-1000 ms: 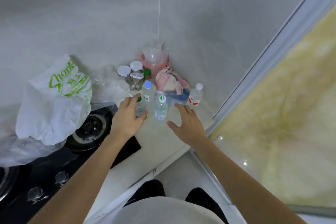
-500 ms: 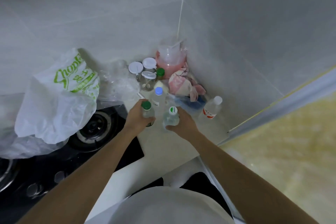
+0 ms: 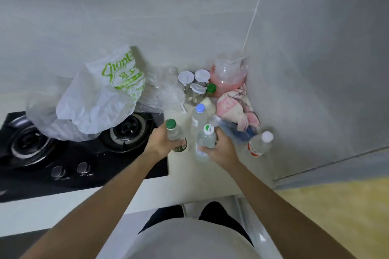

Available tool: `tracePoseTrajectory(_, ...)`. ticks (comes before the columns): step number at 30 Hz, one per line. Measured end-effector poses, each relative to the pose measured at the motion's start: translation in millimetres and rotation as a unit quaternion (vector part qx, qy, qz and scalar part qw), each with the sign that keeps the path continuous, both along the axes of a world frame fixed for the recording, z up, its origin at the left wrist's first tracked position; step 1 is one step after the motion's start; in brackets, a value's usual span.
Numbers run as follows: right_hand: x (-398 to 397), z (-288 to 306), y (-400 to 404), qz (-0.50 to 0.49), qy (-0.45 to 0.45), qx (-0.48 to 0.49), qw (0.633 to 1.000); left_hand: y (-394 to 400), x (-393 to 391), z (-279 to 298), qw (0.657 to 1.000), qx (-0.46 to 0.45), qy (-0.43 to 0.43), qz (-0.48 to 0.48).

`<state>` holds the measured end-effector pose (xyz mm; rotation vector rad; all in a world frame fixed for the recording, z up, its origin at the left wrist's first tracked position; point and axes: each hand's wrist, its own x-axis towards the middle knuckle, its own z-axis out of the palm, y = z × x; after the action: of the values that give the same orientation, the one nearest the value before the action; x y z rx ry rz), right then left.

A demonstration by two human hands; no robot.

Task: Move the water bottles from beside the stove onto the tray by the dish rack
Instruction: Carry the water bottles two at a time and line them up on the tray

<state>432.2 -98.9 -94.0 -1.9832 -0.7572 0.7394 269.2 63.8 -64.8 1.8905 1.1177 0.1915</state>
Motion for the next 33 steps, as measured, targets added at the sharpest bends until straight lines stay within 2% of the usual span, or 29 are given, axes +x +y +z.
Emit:
tracePoseTrajectory(5,-4,40,5,0.09,0.035,0.046,0.994,-34,-62,49,0.994,-0.02,-0.062,0.09)
tracePoseTrajectory(8,-25,57,11,0.165,0.049,0.064,0.983,-61,-108,76,0.984,0.006,-0.089,0.156)
tracePoseTrajectory(12,-80,78,20,0.264,0.086,0.079,0.958,-103,-176,93,0.964,0.021,-0.115,0.237)
tracePoseTrajectory(17,-184,107,36,0.389,0.131,0.091,0.907,-156,-274,111,0.923,0.057,-0.14,0.355)
tracePoseTrajectory(20,-260,122,42,0.463,0.138,0.09,0.871,-189,-340,122,0.883,0.073,-0.169,0.431)
tracePoseTrajectory(26,-439,148,32,0.585,0.138,0.088,0.795,-255,-485,136,0.774,0.101,-0.241,0.577)
tracePoseTrajectory(33,-657,171,-7,0.682,0.189,0.092,0.701,-331,-666,156,0.69,0.139,-0.244,0.667)
